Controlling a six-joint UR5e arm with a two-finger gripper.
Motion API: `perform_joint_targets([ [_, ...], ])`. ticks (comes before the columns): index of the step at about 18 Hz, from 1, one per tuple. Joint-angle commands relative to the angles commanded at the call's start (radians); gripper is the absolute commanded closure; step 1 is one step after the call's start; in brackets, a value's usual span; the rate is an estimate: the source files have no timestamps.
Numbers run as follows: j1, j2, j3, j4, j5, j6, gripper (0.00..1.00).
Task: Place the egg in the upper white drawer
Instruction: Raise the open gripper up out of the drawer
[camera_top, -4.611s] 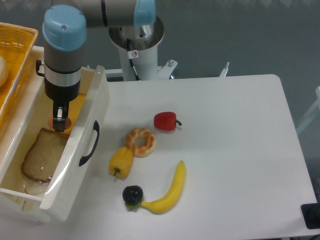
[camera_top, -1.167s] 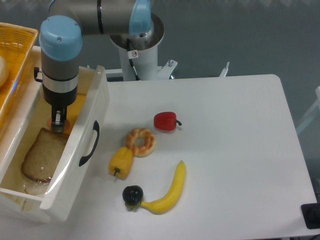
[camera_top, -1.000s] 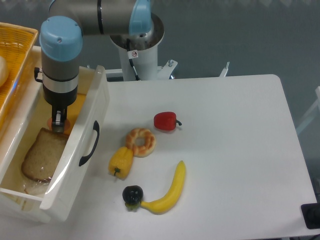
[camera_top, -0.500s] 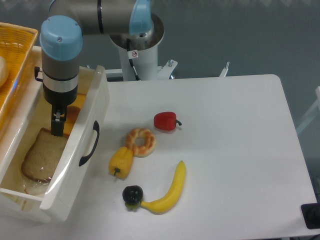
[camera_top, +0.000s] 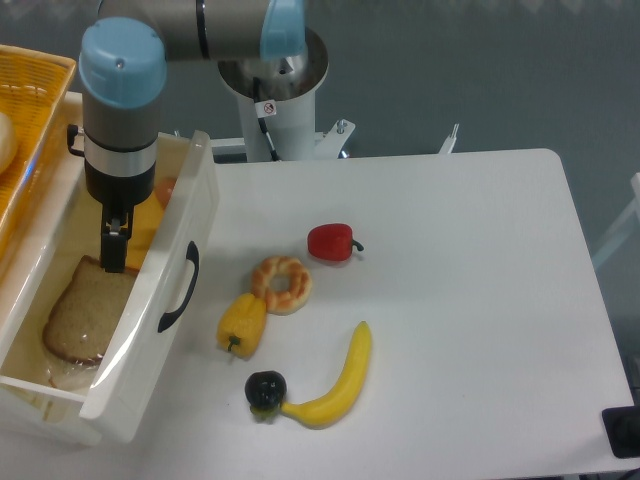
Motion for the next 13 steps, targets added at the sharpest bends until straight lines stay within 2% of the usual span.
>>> perform_joint_targets([
  [5, 0.026, 0.035, 0.0, 0.0, 0.002, -0.092, 0.0],
  [9, 0.052, 0.055, 0.0, 0.0, 0.002, -0.231, 0.0],
  [13, 0.097, 0.097, 0.0, -0.002, 0.006, -0.279, 0.0],
])
